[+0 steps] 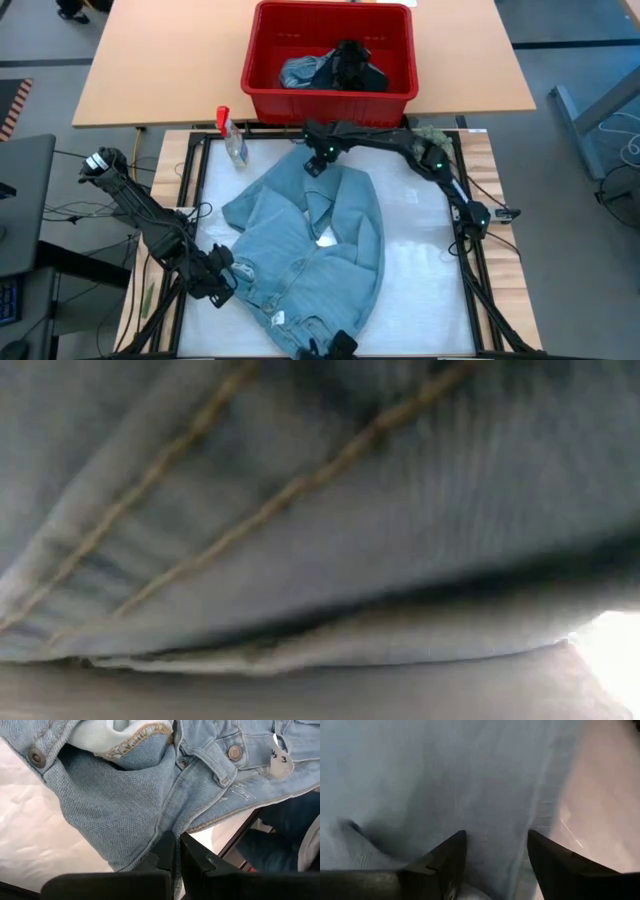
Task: Fold Laundry from Bin
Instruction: Fold the blue pants from the red laundry bin
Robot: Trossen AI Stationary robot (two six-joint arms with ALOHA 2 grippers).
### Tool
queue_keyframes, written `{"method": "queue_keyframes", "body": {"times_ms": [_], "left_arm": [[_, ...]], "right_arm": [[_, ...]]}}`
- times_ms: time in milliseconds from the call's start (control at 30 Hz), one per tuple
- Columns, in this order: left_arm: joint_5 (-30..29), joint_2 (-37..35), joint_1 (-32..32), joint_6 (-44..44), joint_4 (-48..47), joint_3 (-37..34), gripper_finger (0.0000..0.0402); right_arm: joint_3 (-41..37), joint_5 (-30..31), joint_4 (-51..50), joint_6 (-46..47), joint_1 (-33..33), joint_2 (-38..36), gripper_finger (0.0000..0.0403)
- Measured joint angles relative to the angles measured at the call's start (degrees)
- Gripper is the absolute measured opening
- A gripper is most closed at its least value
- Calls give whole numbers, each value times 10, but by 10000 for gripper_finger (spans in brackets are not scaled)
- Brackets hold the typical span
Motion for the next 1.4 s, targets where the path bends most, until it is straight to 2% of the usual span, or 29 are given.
{"method": "queue_keyframes", "body": {"times_ms": [100, 233, 467, 667, 867, 1000, 1133, 1300, 1400], "left_arm": [[-5, 0, -7, 0, -2, 0, 0], [-11, 0, -15, 0, -14, 0, 0], [-13, 0, -25, 0, -37, 0, 0], [-14, 0, -28, 6, -54, 0, 0], [-28, 0, -28, 11, -53, 0, 0], [-39, 0, -28, 16, -54, 0, 0], [-45, 0, -28, 19, -54, 0, 0], [-47, 0, -28, 23, -55, 0, 0], [-52, 0, -28, 26, -57, 0, 0]], "right_arm": [[39, 20, -56, -28, 5, 24, 208], [72, 29, -84, -60, 6, 36, 149], [99, 29, -97, -82, -5, 5, 22], [110, 29, -85, -81, -18, -46, 27], [110, 26, -98, -80, -29, -67, 19], [90, 2, -61, -80, -34, -54, 54], [90, -56, -34, -74, -36, -24, 126], [90, -61, -37, -58, -46, 10, 224], [90, -60, -44, -59, -46, 33, 266]]}}
